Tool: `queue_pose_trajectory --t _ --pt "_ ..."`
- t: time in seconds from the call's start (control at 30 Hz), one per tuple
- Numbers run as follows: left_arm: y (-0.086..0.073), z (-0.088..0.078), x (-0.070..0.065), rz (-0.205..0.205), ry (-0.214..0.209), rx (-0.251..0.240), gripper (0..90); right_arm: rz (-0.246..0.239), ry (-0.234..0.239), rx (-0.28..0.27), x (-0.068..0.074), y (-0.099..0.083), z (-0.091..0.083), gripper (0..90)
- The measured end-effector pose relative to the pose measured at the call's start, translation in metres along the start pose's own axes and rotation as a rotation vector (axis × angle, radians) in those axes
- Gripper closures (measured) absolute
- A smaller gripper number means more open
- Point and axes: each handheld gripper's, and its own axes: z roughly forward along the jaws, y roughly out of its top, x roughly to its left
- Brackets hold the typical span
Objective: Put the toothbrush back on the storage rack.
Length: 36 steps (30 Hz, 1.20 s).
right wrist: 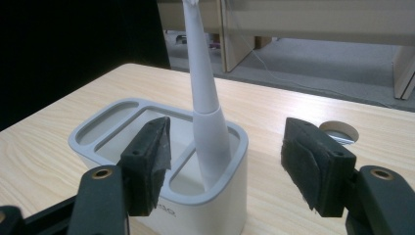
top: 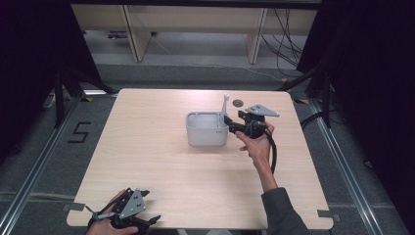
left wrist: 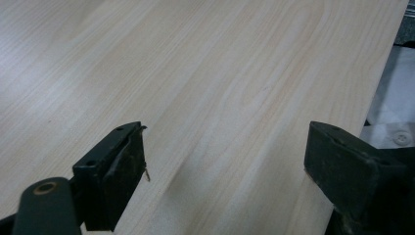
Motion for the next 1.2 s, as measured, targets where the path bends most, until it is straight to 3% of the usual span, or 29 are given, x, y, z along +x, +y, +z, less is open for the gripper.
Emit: queue_pose_trajectory --t 0.03,0.07,0.17,0.3,0.37,0.6,0.63,0.8,0.83,0.9,1.2 --pt "0.0 0.0 0.0 -0.003 0.001 0.0 14.8 0.024 -0.009 0.011 0.002 0.0 -0.003 35.9" --pt "-0.001 0.001 0.0 -0.004 -0.002 -0.008 14.8 -0.004 -0.01 0.005 -0.001 -0.001 -0.003 35.8" --pt "0.0 0.0 0.0 -0.007 0.0 -0.009 14.8 0.024 -0.008 0.018 -0.001 -0.002 -0.007 35.2" --pt "0.0 0.0 0.0 -0.005 0.0 -0.008 14.8 -0.014 -0.016 0.015 -0.004 -0.004 -0.009 34.8" --pt "0.0 0.0 0.0 -0.003 0.011 -0.008 14.8 0.01 -0.008 0.023 -0.003 -0.005 -0.011 34.4" --pt "0.0 -0.001 -0.001 -0.016 0.004 -0.006 14.8 0.006 -0.006 0.028 -0.003 -0.007 -0.015 33.1" --pt "0.0 0.0 -0.001 -0.017 0.002 -0.013 14.8 0.028 -0.006 0.03 -0.001 -0.008 -0.016 33.0" --pt "0.0 -0.001 0.0 -0.002 0.005 -0.006 14.8 0.01 -0.01 0.027 -0.003 -0.009 -0.018 32.6" --pt "0.0 0.0 -0.001 -0.019 0.002 -0.012 14.8 -0.003 -0.012 0.032 -0.004 -0.009 -0.02 32.6" --pt "0.0 0.0 0.0 -0.005 0.005 -0.012 14.8 0.017 -0.002 0.027 -0.003 -0.01 -0.02 32.5" --pt "0.0 -0.001 -0.001 -0.01 0.006 -0.004 14.8 -0.005 -0.008 0.026 -0.005 -0.011 -0.026 32.1"
